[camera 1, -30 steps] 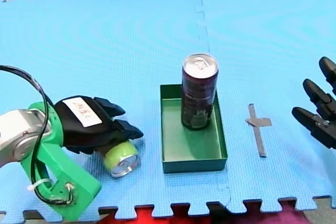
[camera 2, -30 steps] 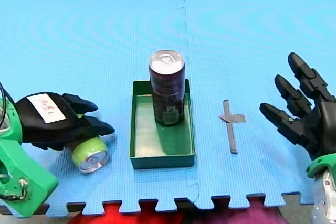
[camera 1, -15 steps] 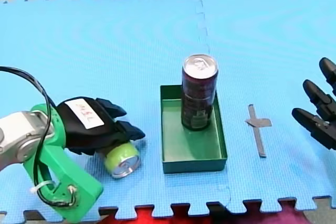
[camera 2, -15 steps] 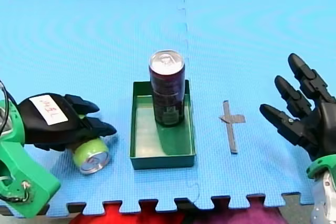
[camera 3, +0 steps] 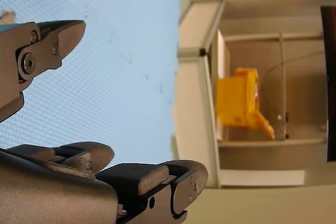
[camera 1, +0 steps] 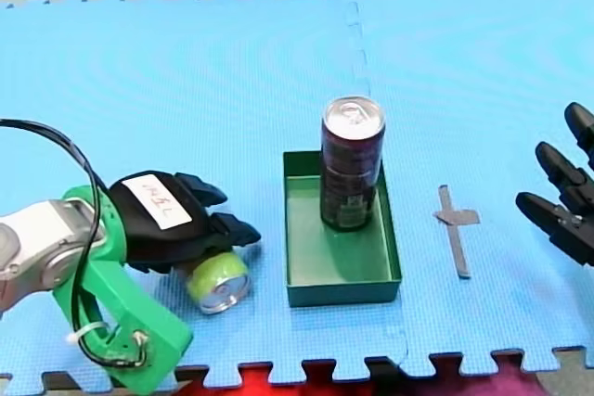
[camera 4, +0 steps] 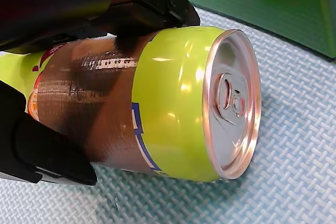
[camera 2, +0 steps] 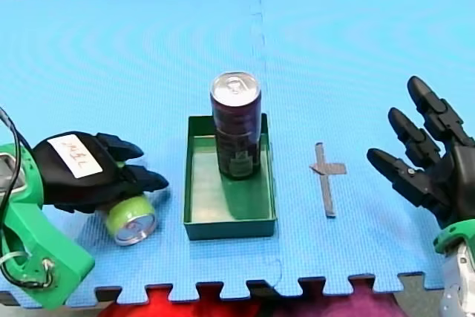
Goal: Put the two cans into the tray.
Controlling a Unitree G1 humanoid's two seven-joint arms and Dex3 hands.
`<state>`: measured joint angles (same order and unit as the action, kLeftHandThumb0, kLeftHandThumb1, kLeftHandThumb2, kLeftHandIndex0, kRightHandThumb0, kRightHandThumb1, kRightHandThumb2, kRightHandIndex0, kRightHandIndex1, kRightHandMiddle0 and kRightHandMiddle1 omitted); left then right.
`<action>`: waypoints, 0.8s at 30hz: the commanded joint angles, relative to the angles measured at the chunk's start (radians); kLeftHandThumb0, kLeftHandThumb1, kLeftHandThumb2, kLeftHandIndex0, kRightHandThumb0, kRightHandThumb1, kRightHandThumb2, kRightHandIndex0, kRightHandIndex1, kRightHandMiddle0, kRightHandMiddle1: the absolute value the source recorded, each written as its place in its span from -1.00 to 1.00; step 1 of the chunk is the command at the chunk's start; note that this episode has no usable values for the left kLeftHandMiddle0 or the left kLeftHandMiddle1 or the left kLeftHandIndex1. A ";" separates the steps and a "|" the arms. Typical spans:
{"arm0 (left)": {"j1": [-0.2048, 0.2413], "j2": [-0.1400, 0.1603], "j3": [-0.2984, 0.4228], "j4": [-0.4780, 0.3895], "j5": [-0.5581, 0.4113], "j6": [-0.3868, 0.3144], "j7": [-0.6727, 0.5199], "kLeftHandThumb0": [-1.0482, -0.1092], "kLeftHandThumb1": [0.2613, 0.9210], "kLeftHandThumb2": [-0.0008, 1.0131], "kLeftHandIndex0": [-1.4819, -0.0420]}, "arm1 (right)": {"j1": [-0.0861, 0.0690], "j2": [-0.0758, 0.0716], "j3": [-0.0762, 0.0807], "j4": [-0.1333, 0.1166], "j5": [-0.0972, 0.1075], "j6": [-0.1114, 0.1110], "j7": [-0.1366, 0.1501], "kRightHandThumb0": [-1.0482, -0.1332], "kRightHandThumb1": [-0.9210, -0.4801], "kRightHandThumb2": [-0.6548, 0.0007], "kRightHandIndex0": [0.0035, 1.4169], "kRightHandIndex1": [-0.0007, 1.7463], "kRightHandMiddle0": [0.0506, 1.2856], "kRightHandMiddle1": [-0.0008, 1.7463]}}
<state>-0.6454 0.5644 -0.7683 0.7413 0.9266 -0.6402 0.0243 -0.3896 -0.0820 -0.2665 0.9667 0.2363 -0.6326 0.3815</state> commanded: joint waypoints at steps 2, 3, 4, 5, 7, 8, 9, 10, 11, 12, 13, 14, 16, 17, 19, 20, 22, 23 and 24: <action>0.041 -0.015 -0.062 0.054 0.076 -0.072 0.103 0.15 0.30 -1.00 -0.70 | 0.000 -0.004 -0.005 -0.002 0.008 0.003 -0.002 -0.35 -0.22 1.00 -0.41 -1.00 -0.42 -1.00; 0.037 -0.016 -0.065 0.063 0.081 -0.079 0.127 0.26 0.29 -1.00 -0.79 | -0.002 -0.005 -0.006 -0.002 0.008 0.004 -0.003 -0.35 -0.21 1.00 -0.41 -1.00 -0.42 -1.00; 0.034 -0.018 -0.066 0.069 0.080 -0.082 0.137 0.32 0.29 -1.00 -0.83 | -0.002 -0.005 -0.006 -0.001 0.008 0.004 -0.004 -0.35 -0.21 1.00 -0.41 -1.00 -0.42 -1.00; 0.032 -0.019 -0.067 0.075 0.080 -0.084 0.142 0.37 0.29 -1.00 -0.84 | -0.003 -0.005 -0.006 -0.001 0.007 0.005 -0.005 -0.35 -0.21 1.00 -0.41 -1.00 -0.42 -1.00; 0.026 -0.018 -0.068 0.083 0.077 -0.091 0.148 0.40 0.31 -0.99 -0.85 | -0.003 -0.004 -0.005 -0.002 0.006 0.005 -0.007 -0.36 -0.21 1.00 -0.41 -1.00 -0.42 -1.00; 0.023 -0.016 -0.068 0.086 0.075 -0.095 0.149 0.40 0.32 -0.99 -0.84 | -0.003 -0.004 -0.005 -0.002 0.006 0.005 -0.007 -0.36 -0.21 1.00 -0.41 -1.00 -0.42 -1.00; 0.022 -0.014 -0.068 0.088 0.073 -0.099 0.149 0.41 0.33 -0.99 -0.84 | -0.003 -0.004 -0.005 -0.002 0.006 0.006 -0.008 -0.37 -0.21 1.00 -0.41 -1.00 -0.42 -1.00; 0.019 -0.013 -0.068 0.091 0.071 -0.104 0.148 0.42 0.34 -0.99 -0.84 | -0.004 -0.004 -0.005 0.000 0.006 0.006 -0.008 -0.37 -0.21 1.00 -0.41 -1.00 -0.42 -1.00; 0.018 -0.012 -0.067 0.094 0.068 -0.110 0.147 0.43 0.36 -0.99 -0.84 | -0.005 -0.005 -0.005 0.001 0.005 0.006 -0.009 -0.37 -0.21 1.00 -0.41 -1.00 -0.42 -1.00; 0.017 -0.011 -0.066 0.097 0.063 -0.117 0.141 0.43 0.36 -0.99 -0.84 | -0.006 -0.005 -0.005 0.002 0.005 0.006 -0.010 -0.38 -0.21 1.00 -0.41 -1.00 -0.42 -1.00; 0.016 -0.011 -0.064 0.098 0.058 -0.122 0.134 0.43 0.38 -0.99 -0.84 | -0.007 -0.005 -0.006 0.003 0.005 0.006 -0.011 -0.38 -0.21 1.00 -0.41 -1.00 -0.43 -1.00; 0.016 -0.010 -0.061 0.096 0.051 -0.127 0.124 0.43 0.38 -0.99 -0.83 | -0.007 -0.005 -0.006 0.004 0.005 0.005 -0.011 -0.39 -0.21 1.00 -0.41 -1.00 -0.43 -1.00; 0.018 -0.009 -0.056 0.092 0.037 -0.128 0.104 0.43 0.40 -0.99 -0.83 | -0.009 -0.005 -0.006 0.008 0.005 0.005 -0.011 -0.39 -0.20 1.00 -0.41 -1.00 -0.43 -1.00; 0.019 -0.009 -0.054 0.089 0.030 -0.127 0.094 0.43 0.40 -0.99 -0.83 | -0.011 -0.006 -0.007 0.009 0.006 0.005 -0.011 -0.39 -0.20 1.00 -0.41 -1.00 -0.43 -1.00; 0.024 -0.010 -0.048 0.086 0.015 -0.124 0.078 0.42 0.41 -0.99 -0.83 | -0.012 -0.006 -0.008 0.011 0.007 0.005 -0.009 -0.39 -0.20 1.00 -0.41 -1.00 -0.43 -1.00; 0.025 -0.010 -0.045 0.086 0.007 -0.124 0.071 0.42 0.41 -0.99 -0.83 | -0.013 -0.006 -0.008 0.012 0.008 0.005 -0.008 -0.39 -0.20 1.00 -0.41 -1.00 -0.43 -1.00; 0.026 -0.012 -0.040 0.089 -0.008 -0.129 0.054 0.42 0.42 -0.99 -0.82 | -0.014 -0.006 -0.009 0.014 0.008 0.005 -0.007 -0.39 -0.19 1.00 -0.41 -1.00 -0.43 -1.00; 0.025 -0.012 -0.038 0.090 -0.015 -0.134 0.047 0.42 0.43 -0.98 -0.82 | -0.015 -0.006 -0.009 0.014 0.008 0.005 -0.006 -0.39 -0.19 1.00 -0.41 -1.00 -0.43 -1.00; 0.024 -0.012 -0.037 0.092 -0.020 -0.137 0.041 0.42 0.43 -0.98 -0.82 | -0.015 -0.007 -0.009 0.015 0.008 0.005 -0.006 -0.39 -0.19 1.00 -0.41 -1.00 -0.43 -1.00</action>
<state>-0.6613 0.5494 -0.7882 0.8139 0.8922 -0.7588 0.1233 -0.3946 -0.0817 -0.2700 0.9771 0.2365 -0.6295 0.3750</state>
